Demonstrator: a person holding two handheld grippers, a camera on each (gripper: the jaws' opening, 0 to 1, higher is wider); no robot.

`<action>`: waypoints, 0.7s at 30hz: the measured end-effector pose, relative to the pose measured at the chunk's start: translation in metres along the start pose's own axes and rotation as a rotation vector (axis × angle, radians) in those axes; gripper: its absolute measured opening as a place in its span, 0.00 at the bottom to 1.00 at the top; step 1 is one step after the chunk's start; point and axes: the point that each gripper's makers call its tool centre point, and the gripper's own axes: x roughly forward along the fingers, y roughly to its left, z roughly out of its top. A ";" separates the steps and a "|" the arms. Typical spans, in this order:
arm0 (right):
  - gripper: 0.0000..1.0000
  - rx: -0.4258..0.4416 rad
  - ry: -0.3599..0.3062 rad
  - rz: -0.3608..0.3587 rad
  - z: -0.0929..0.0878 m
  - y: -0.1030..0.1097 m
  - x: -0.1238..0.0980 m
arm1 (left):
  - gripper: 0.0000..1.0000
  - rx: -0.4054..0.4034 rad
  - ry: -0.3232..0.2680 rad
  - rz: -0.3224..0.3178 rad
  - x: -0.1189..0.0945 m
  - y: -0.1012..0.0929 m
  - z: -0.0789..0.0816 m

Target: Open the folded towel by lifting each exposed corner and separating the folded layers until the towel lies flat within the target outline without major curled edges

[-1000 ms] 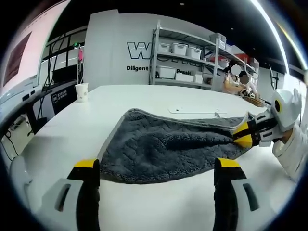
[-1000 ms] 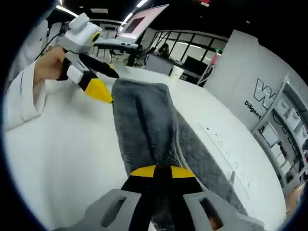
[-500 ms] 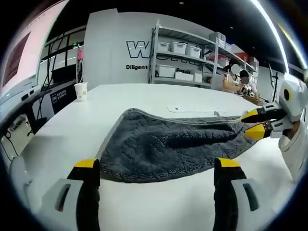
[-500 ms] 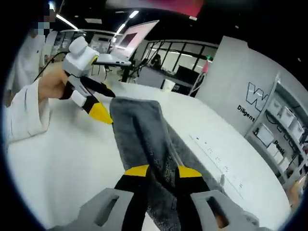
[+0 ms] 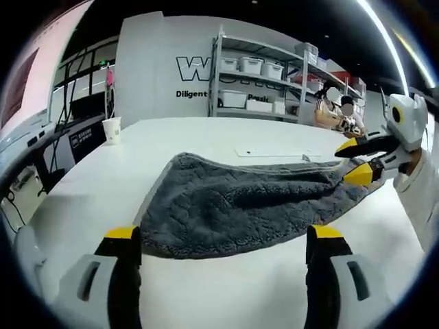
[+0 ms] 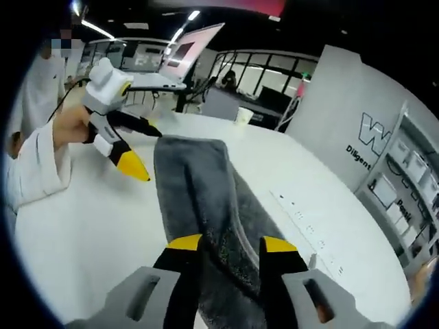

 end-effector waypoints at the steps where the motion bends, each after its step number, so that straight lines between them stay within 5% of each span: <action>1: 0.26 0.005 0.010 0.012 0.000 0.000 0.004 | 0.99 0.001 0.002 0.000 0.000 0.000 0.000; 11: 0.18 0.045 0.054 0.067 -0.005 0.000 0.030 | 0.99 0.000 0.004 -0.001 -0.002 0.000 -0.001; 15: 0.05 0.031 0.069 0.061 -0.010 0.000 0.033 | 0.99 -0.002 0.004 -0.002 -0.003 0.000 -0.001; 21: 0.00 0.013 0.083 0.064 -0.016 0.000 0.032 | 0.99 -0.006 0.005 -0.002 -0.003 0.000 -0.001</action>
